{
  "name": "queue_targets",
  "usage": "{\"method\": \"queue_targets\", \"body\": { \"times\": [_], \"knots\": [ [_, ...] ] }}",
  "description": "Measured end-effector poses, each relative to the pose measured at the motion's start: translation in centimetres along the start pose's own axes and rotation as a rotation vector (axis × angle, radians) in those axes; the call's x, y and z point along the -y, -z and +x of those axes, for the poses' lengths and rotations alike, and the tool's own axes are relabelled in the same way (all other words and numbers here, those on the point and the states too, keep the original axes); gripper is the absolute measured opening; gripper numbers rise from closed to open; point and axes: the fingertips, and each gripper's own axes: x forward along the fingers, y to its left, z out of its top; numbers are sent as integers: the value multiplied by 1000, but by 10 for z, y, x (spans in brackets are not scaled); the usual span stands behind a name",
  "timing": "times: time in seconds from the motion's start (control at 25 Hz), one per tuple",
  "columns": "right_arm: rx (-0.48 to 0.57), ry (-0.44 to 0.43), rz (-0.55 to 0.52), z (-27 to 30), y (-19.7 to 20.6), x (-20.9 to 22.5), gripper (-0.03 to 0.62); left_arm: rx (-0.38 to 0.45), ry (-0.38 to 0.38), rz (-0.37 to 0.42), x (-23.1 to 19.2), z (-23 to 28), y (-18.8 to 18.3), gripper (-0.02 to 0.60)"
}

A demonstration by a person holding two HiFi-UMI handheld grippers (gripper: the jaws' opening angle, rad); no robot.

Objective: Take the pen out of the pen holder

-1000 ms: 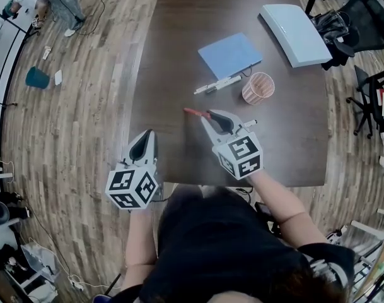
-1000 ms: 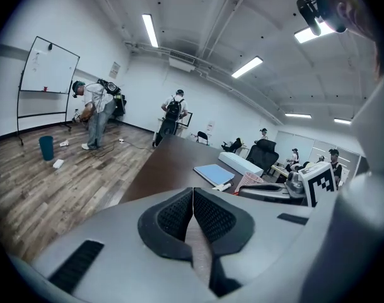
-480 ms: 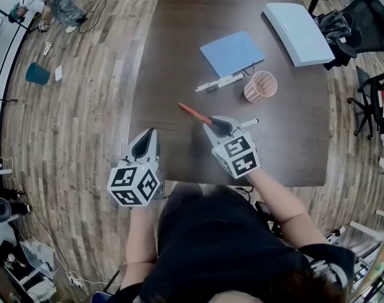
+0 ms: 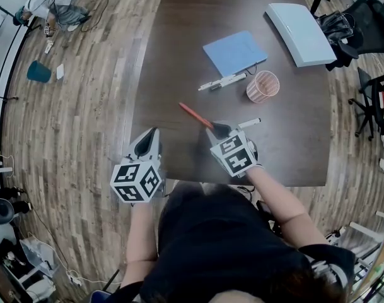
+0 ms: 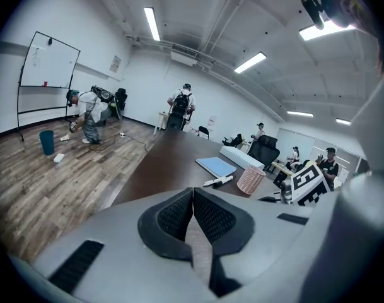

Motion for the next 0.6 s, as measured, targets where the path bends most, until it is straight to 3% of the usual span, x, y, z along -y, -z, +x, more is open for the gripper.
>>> {"method": "queue_targets", "body": {
  "times": [0.6],
  "knots": [
    [16,15,23,-6,-2,2,91,-43,21,6,-3,7,11,31]
  ]
}}
